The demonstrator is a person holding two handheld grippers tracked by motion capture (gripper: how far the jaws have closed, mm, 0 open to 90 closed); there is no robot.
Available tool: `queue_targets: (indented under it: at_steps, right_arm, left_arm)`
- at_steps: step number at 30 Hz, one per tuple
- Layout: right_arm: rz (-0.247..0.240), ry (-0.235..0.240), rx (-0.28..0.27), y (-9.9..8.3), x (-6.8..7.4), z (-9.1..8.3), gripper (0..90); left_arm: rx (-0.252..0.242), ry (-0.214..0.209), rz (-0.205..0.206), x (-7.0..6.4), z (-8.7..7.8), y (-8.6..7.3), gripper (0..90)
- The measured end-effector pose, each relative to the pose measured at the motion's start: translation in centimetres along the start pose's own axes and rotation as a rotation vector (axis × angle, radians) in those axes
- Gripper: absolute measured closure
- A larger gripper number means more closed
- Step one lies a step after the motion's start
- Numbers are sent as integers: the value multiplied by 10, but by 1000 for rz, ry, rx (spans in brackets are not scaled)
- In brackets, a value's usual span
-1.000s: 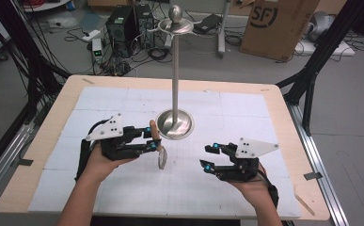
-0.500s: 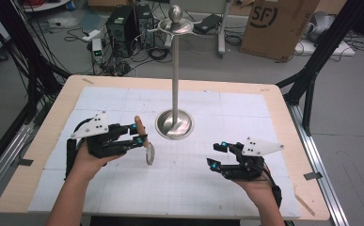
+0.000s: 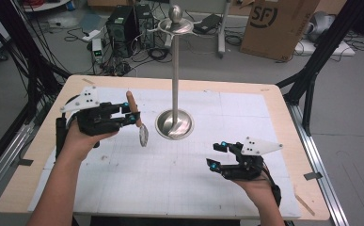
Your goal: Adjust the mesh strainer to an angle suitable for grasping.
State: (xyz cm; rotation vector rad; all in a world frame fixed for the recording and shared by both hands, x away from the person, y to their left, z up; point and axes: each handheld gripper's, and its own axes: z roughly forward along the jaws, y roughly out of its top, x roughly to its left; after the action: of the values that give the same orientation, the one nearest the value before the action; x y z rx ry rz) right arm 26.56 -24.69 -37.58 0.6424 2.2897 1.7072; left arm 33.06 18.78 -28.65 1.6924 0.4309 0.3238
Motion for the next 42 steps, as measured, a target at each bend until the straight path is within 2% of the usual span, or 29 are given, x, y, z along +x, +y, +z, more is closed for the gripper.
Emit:
queue_targets:
  at_steps: [8, 12, 18, 22, 26, 35, 39, 42]
  right_arm:
    - [2, -2, -2, 0, 0, -1, 388]
    - [5, 14, 5, 0, 0, 1, 379]
    - [3, 20, 15, -1, 0, 5, 368]
    - [10, 45, 14, -1, 0, 6, 362]
    - [14, 46, 16, -1, 1, 6, 353]
    - [12, 46, 21, -1, 0, 7, 346]
    - [13, 45, 9, -1, -1, 6, 346]
    - [14, 51, 7, 0, 0, 4, 346]
  left_arm:
    - [20, 17, -1, 22, 3, 25, 680]
    - [30, 21, -10, 32, 7, 31, 680]
    - [63, 44, -1, 39, 15, 43, 680]
    - [68, 49, -2, 44, 19, 52, 680]
    - [68, 75, -12, 51, 22, 59, 680]
    - [66, 114, 17, 57, 26, 84, 680]
    - [74, 141, 34, 57, 28, 97, 680]
    - [72, 144, 43, 55, 31, 105, 680]
